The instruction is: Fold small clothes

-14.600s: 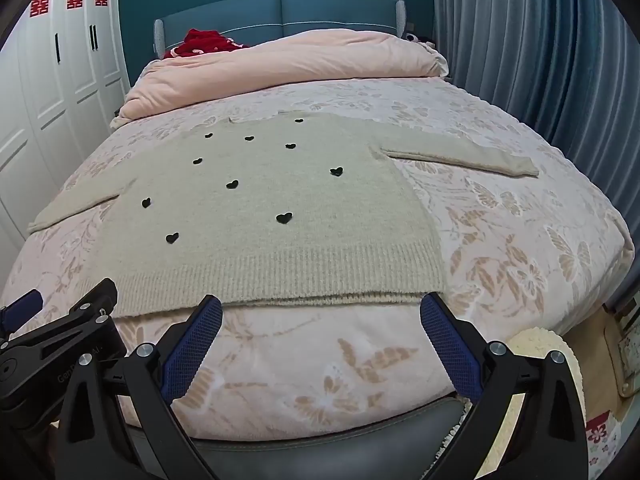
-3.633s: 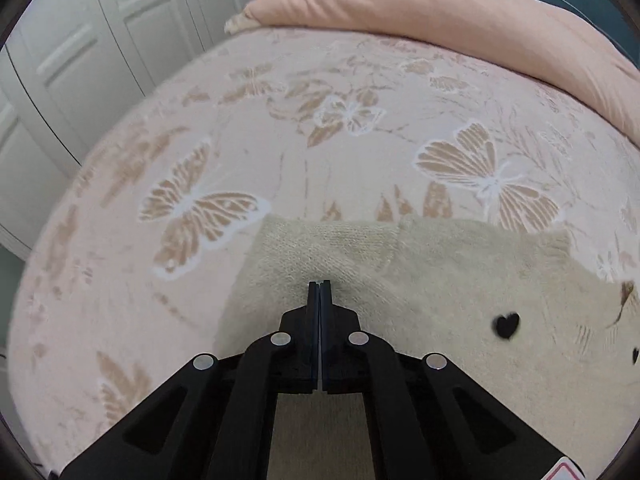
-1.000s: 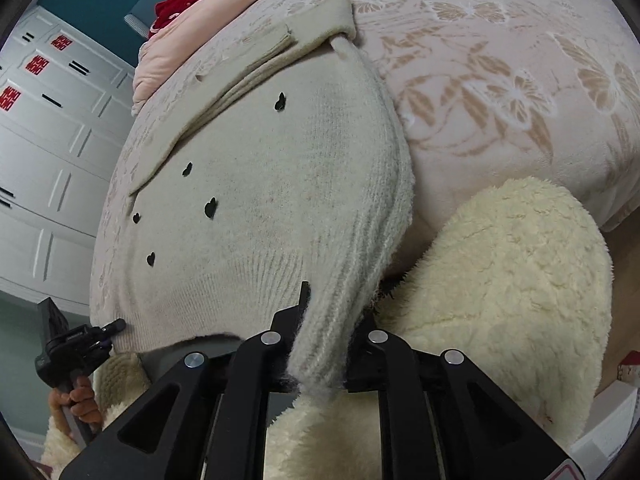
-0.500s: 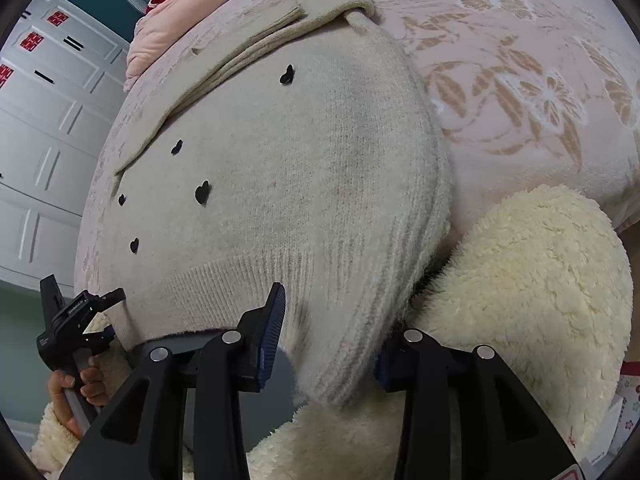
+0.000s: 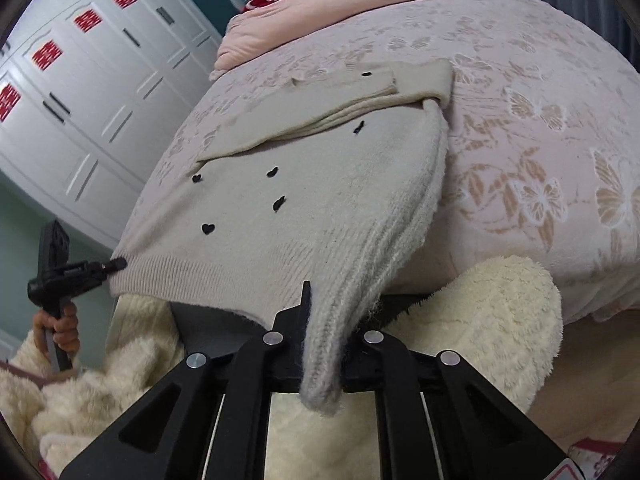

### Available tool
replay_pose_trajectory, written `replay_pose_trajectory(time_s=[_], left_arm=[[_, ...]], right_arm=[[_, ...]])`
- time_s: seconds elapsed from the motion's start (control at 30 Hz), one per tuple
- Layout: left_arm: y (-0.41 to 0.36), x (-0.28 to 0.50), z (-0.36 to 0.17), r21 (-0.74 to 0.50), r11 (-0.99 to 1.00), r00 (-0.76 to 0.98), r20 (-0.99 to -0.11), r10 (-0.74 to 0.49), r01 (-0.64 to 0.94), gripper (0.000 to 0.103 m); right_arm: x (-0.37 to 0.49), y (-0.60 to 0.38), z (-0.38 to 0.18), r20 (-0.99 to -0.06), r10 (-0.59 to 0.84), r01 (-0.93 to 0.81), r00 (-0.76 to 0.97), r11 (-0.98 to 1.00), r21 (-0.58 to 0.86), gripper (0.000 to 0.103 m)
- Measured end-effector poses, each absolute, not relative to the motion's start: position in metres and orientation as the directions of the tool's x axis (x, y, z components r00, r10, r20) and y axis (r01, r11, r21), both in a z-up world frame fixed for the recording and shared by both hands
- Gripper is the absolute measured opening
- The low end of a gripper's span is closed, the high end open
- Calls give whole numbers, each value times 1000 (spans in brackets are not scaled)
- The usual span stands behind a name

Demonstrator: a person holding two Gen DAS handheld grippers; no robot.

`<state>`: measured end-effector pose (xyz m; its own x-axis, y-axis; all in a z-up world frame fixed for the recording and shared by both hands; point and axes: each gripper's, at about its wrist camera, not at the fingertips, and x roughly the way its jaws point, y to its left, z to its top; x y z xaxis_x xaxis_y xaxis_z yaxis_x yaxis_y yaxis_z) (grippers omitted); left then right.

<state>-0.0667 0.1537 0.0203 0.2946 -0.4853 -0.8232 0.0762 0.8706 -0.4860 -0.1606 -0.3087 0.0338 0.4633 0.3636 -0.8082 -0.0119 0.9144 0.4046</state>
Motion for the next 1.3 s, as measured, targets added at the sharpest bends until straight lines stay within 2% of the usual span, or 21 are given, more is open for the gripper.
replay_pose_trajectory(time_s=[0.13,0.23,0.33,0.4,0.47,0.53,0.57,0.6,0.63,0.7,0.77,0.8,0.83,0.87,0.97,1.3], left_arm=[[162,-102,33,-498,863,239,-831,-503,83,6],[165,-128,46,-513,853,200,-830,-521,92,6],[161,-125,70,-523,845,251,-808,-533,112,6],[157,-97,86,-564,816,309,-759,-573,127,7],[149,-59,96,-538,829,397,-734,-551,155,7],[136,-17,93,-491,859,478,-725,-497,148,11],[128,6,85,-462,876,502,-729,-465,141,11],[121,27,72,-440,888,516,-734,-441,133,17],[114,45,58,-393,913,519,-761,-390,109,36],[107,63,34,-306,952,521,-810,-269,16,60],[111,64,20,-284,958,539,-812,-223,-32,60],[114,60,17,-277,960,555,-805,-210,-39,67],[117,56,17,-259,965,574,-797,-191,-39,81],[119,51,18,-234,971,599,-784,-165,-39,88],[120,47,19,-199,980,648,-747,-151,-1,93],[72,114,-11,-178,969,575,-781,-246,172,94]], right_arm=[[-203,-302,34,-838,425,-70,343,901,428,9],[-230,-306,45,-810,482,-71,335,870,489,9],[-217,-317,76,-741,494,-64,454,848,527,9],[-184,-337,96,-661,491,-50,567,822,568,9],[-142,-360,105,-600,448,-3,663,803,597,10],[-96,-381,91,-565,407,58,718,774,631,16],[-76,-389,80,-577,364,112,731,770,628,21],[-61,-395,68,-606,282,189,744,781,595,32],[-50,-400,57,-639,189,275,745,786,554,41],[-50,-402,41,-652,74,391,754,747,538,43],[-65,-395,30,-617,32,416,787,711,567,52],[-72,-387,25,-615,13,421,789,718,554,61],[-76,-378,19,-625,7,420,780,735,532,66],[-75,-372,11,-648,17,413,761,758,505,66],[-70,-355,-7,-708,40,382,705,820,427,66],[-25,-378,-20,-750,-13,422,661,833,358,71]])
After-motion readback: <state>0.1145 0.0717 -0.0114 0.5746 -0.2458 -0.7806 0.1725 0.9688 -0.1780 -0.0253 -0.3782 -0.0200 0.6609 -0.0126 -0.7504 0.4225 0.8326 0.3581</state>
